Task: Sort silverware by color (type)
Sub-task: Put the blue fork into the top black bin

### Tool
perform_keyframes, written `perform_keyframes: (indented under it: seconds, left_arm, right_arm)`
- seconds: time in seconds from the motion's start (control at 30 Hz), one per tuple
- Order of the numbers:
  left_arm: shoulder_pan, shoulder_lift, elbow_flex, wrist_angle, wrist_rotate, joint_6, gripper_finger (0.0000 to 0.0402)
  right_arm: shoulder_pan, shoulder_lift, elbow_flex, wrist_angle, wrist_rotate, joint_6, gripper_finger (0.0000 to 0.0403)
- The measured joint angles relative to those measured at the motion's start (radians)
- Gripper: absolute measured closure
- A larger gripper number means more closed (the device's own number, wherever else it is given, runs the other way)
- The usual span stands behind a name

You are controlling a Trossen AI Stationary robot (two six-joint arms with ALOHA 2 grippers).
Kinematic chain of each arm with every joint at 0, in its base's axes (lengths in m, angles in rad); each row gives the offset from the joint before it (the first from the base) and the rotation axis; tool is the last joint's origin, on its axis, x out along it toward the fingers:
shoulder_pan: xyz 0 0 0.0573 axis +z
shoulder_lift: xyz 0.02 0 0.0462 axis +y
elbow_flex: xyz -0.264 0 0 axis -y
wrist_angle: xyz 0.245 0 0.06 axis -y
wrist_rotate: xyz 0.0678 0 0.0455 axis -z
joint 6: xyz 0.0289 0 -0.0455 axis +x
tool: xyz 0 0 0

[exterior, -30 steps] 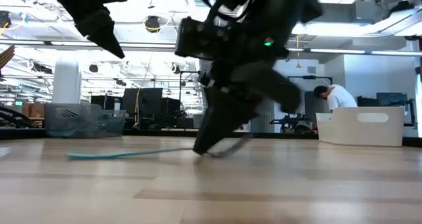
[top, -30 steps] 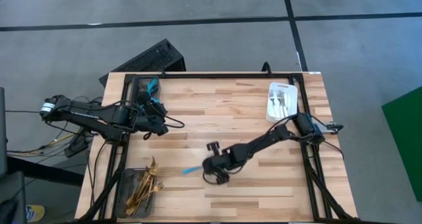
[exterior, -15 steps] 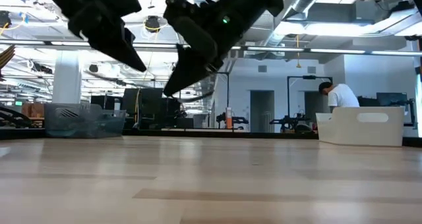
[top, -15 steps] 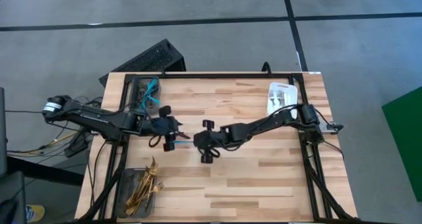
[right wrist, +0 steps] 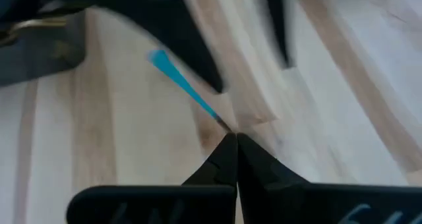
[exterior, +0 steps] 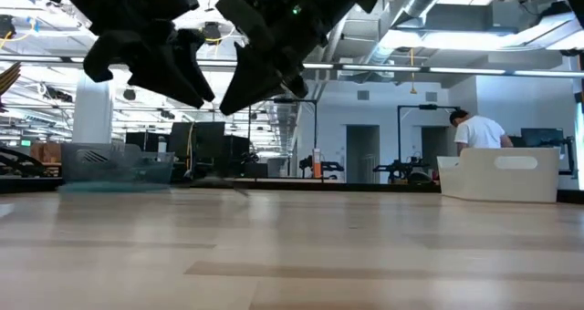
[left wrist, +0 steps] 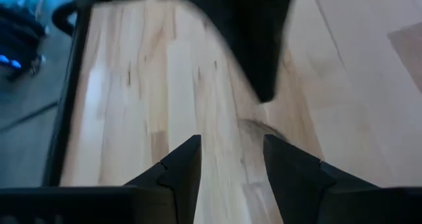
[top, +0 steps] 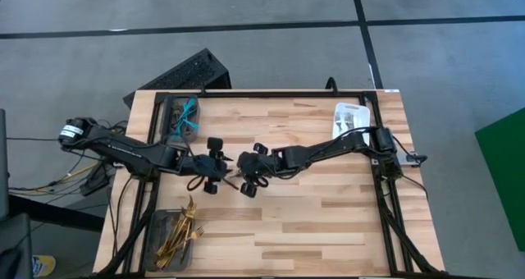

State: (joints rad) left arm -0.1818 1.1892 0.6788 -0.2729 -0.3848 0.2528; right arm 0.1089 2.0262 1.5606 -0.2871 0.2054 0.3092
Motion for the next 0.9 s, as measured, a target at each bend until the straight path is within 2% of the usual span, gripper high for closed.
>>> perform_keyframes:
  seconds: [0.17, 0.27, 0.37, 0.43, 0.67, 0.9]
  left_arm:
    - [-0.036, 0.000, 0.000, 0.002, -0.094, 0.031, 0.0266]
    - [-0.047, 0.000, 0.000, -0.014, -0.064, -0.020, 0.0275]
    - [-0.049, 0.007, 0.000, -0.046, 0.024, -0.185, 0.0278]
    - [-0.043, 0.019, 0.000, -0.078, 0.030, -0.327, 0.0279]
    - [0.012, 0.131, 0.000, -0.243, -0.104, -0.718, 0.0265]
    - [0.071, 0.289, 0.000, -0.260, -0.091, -0.847, 0.0227]
  right_arm:
    - [-0.028, 0.000, 0.000, -0.017, 0.001, 0.024, 0.0387]
    - [-0.037, 0.005, 0.000, -0.038, 0.001, 0.025, 0.0385]
    - [-0.038, 0.020, 0.000, -0.080, 0.001, 0.026, 0.0375]
    - [-0.033, 0.026, -0.001, -0.112, 0.002, 0.037, 0.0363]
    - [-0.015, 0.024, -0.001, -0.152, 0.003, 0.079, 0.0333]
    - [-0.010, 0.023, 0.000, -0.231, 0.009, 0.096, 0.0330]
